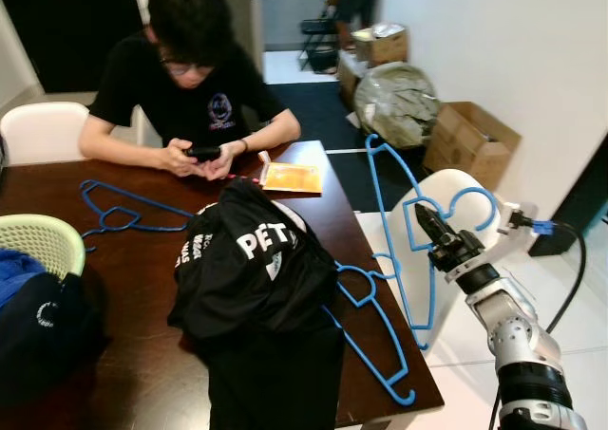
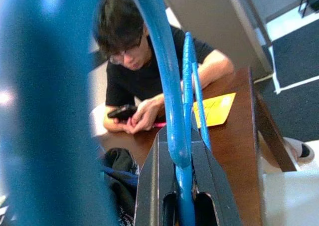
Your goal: Hang hanger
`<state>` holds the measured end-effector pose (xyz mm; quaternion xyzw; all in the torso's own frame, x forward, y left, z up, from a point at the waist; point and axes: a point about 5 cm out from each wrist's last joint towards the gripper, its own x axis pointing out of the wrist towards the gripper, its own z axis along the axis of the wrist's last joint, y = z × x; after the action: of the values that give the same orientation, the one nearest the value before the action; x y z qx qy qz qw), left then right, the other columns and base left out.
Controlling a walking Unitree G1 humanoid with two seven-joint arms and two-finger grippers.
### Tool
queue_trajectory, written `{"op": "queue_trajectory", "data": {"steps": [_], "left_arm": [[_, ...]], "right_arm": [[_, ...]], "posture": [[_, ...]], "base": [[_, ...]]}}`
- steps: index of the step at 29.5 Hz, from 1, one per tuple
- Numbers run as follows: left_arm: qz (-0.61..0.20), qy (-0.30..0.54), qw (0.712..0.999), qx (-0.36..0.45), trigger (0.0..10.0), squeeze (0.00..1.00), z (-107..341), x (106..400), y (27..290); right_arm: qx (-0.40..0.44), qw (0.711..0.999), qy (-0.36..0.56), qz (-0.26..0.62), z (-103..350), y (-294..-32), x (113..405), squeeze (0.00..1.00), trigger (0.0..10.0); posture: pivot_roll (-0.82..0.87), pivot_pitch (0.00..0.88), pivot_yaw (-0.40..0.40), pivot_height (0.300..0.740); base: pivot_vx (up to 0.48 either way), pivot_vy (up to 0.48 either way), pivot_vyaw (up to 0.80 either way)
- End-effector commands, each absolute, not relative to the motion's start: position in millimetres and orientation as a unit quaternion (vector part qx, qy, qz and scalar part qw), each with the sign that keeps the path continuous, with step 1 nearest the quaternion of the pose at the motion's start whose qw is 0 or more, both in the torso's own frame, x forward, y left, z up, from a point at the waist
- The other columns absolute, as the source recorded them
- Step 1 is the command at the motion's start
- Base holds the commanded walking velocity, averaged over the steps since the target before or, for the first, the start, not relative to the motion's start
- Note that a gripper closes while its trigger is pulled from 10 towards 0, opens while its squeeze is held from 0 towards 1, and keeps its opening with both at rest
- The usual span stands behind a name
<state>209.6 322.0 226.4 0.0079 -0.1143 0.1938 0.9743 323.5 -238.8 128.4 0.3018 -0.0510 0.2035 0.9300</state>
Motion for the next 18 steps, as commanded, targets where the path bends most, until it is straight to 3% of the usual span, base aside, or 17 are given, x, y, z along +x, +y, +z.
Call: {"op": "queue_trajectory", "data": {"steps": [1,7,18], "left_arm": [[0.203,-0.117,0.972,0.023,10.0,0.00,228.1,207.0,315.9],[0.201,-0.084,0.976,-0.006,10.0,0.00,207.0,209.4,308.3],[0.307,-0.064,0.949,0.024,10.0,0.00,203.3,205.4,336.1]], "right_arm": [[0.314,0.925,-0.038,0.212,124.3,-229.5,326.5,0.00,10.0],[0.306,0.925,-0.034,0.223,124.3,-227.5,325.7,0.00,10.0],[0.290,0.929,-0.023,0.228,123.3,-226.3,325.3,0.00,10.0]], "posture": [[0.17,0.000,-0.065,0.740],[0.17,0.000,-0.074,0.740],[0.16,0.000,-0.077,0.740]], "base": [[0.000,0.000,0.79],[0.000,0.000,0.80],[0.000,0.000,0.79]]}}
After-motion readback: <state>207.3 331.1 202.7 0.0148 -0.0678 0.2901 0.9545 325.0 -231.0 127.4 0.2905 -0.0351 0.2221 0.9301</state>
